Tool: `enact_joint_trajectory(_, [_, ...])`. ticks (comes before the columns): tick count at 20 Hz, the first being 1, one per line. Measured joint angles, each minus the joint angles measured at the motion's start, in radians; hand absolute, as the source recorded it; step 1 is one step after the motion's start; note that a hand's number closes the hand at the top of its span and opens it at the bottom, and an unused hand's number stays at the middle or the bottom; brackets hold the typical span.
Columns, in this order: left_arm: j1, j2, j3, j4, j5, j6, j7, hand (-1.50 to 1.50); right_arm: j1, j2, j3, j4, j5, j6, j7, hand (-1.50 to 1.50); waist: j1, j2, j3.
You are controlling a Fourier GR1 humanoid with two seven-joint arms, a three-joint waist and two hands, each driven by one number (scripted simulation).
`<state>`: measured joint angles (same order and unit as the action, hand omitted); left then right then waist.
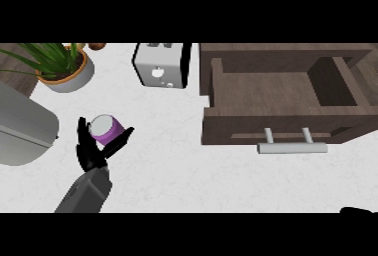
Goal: Pick up the can, place it into the drawer and close the drawer
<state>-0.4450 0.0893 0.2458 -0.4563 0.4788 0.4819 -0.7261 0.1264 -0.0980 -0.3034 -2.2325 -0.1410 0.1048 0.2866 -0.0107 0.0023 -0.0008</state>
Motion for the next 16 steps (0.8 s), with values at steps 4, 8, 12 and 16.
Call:
enact_joint_trajectory(4, [-0.059, 0.024, 0.021, 0.083, 0.005, -0.086, -0.028, 1.5, -0.003, 0.012, 0.012, 0.011, 0.017, -0.001, -0.011, -1.5, -0.004, 0.001, 0.0])
enact_joint_trajectory(8, [-0.106, 0.033, 0.038, 0.142, 0.006, -0.127, -0.066, 1.5, -0.01, 0.012, 0.011, 0.012, 0.024, -0.001, -0.017, -1.5, -0.006, 0.002, 0.0])
enact_joint_trajectory(12, [-0.132, 0.033, 0.016, 0.172, -0.019, -0.184, -0.079, 1.5, -0.011, 0.028, 0.03, 0.01, 0.052, -0.011, -0.027, -1.5, -0.008, 0.003, 0.0])
enact_joint_trajectory(16, [-0.167, 0.025, -0.081, 0.188, -0.1, -0.303, -0.033, 1.5, -0.01, 0.014, 0.019, 0.0, 0.036, -0.001, -0.018, -1.5, -0.017, 0.003, 0.0])
